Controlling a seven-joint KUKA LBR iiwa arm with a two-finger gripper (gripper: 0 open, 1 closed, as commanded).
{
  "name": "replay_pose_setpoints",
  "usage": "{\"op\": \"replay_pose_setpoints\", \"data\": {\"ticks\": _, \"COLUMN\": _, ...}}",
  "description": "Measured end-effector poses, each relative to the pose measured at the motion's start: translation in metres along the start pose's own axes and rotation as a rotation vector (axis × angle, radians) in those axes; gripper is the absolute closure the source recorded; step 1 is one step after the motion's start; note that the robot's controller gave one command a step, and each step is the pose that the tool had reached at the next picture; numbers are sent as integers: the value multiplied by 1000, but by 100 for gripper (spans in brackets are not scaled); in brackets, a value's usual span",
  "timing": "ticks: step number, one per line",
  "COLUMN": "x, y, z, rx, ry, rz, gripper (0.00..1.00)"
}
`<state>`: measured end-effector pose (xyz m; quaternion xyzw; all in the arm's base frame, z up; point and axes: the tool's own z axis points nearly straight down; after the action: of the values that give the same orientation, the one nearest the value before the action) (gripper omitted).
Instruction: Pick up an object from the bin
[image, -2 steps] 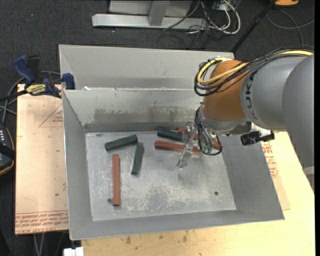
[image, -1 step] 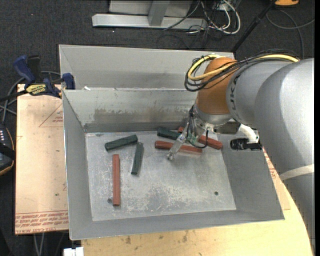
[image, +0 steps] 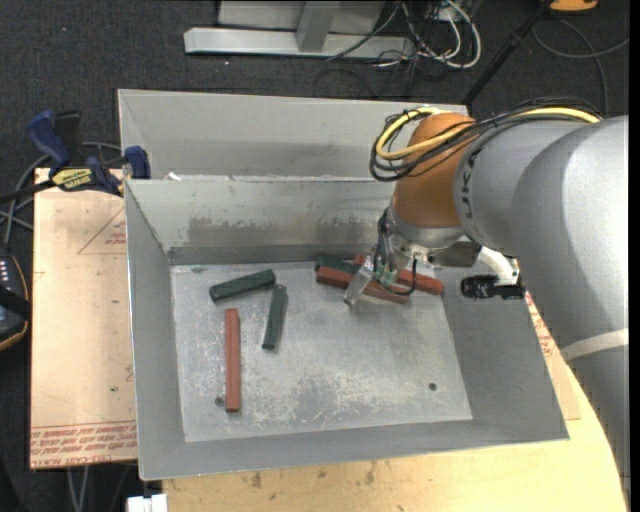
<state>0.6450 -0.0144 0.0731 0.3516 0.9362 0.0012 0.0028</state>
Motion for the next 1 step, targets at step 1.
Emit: {"op": "replay_pose_setpoints", "data": {"ticks": 1, "x": 1, "y": -1, "z": 2, "rx": 2, "ry": 1, "rz": 0, "gripper": 0}}
